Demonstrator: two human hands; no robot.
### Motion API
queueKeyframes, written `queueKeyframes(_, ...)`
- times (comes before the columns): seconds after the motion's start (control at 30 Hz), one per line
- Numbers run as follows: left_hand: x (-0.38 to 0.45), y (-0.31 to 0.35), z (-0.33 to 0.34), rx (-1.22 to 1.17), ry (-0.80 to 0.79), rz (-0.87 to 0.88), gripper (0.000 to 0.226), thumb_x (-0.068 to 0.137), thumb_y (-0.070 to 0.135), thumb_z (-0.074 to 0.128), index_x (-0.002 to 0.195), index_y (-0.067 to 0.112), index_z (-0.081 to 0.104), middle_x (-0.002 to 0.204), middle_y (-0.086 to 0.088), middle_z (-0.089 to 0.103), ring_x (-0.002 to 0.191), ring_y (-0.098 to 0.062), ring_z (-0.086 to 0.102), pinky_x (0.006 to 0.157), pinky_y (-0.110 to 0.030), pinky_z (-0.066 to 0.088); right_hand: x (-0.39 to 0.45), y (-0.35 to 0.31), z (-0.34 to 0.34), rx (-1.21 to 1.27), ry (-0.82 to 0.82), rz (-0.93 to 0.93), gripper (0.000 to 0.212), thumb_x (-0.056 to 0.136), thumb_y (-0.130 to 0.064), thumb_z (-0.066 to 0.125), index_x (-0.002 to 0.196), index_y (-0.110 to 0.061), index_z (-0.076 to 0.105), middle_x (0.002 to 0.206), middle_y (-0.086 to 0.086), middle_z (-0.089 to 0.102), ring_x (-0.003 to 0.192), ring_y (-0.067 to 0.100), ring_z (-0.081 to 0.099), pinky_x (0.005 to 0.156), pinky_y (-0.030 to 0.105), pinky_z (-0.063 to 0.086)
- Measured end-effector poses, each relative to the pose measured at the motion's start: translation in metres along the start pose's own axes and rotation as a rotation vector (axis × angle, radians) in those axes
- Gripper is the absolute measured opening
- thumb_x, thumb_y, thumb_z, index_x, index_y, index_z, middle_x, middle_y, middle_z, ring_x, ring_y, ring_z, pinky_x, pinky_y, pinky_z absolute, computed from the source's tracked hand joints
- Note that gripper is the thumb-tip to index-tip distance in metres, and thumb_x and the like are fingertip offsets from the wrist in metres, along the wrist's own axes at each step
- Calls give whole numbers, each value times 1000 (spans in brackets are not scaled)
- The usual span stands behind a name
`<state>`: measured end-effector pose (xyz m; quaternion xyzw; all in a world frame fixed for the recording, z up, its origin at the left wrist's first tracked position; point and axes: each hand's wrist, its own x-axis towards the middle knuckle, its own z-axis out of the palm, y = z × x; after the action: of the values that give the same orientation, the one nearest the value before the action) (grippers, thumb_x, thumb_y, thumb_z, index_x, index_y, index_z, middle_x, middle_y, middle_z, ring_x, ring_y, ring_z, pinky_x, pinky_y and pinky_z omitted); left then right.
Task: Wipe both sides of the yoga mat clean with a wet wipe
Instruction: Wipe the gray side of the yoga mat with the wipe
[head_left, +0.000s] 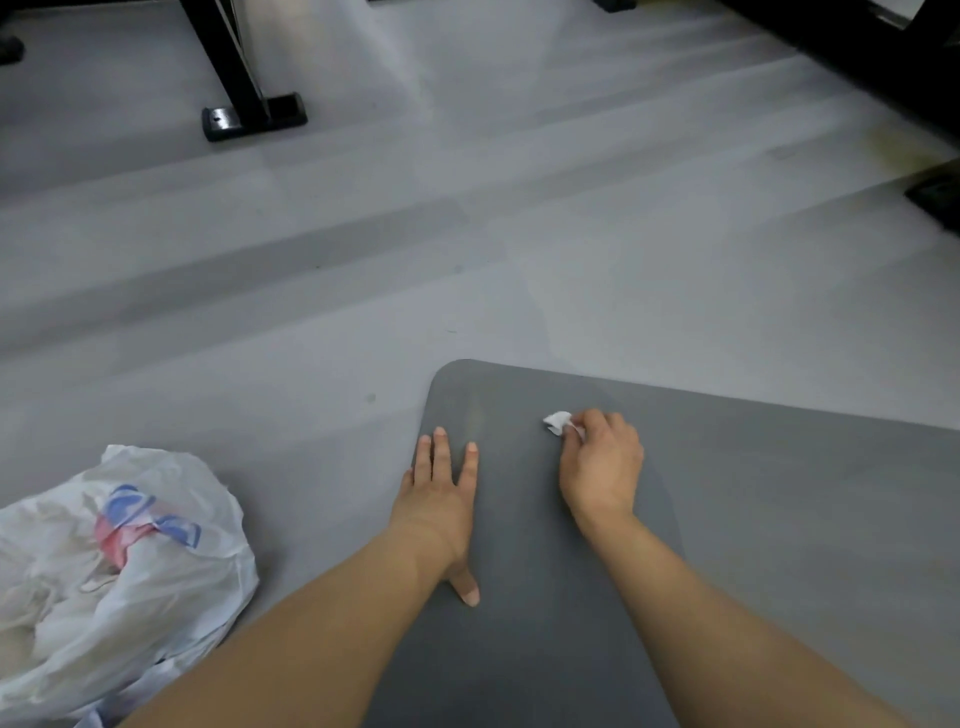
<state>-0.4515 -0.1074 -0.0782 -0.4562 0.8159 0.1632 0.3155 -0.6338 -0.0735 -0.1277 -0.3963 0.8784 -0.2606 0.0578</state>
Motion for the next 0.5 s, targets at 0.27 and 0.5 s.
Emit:
queueKeyframes(0.27,1,-4,1,-86,-18,24,170,48,50,98,151,16,-33,150,-21,-47,141,-38,-41,125,-52,0,1,-87,38,78,-348,-359,12,85,-18,60,87,-12,71,86,11,59,84,35,54,73,43,46)
queueKeyframes(0.5,1,1,-1,-51,-25,0,170,49,48,98,149,14,-35,149,-25,-46,142,-44,-37,124,-52,-1,36,9,3,-93,-7,-265,7,79,-9,72,81,-16,71,74,9,55,72,36,54,64,37,41)
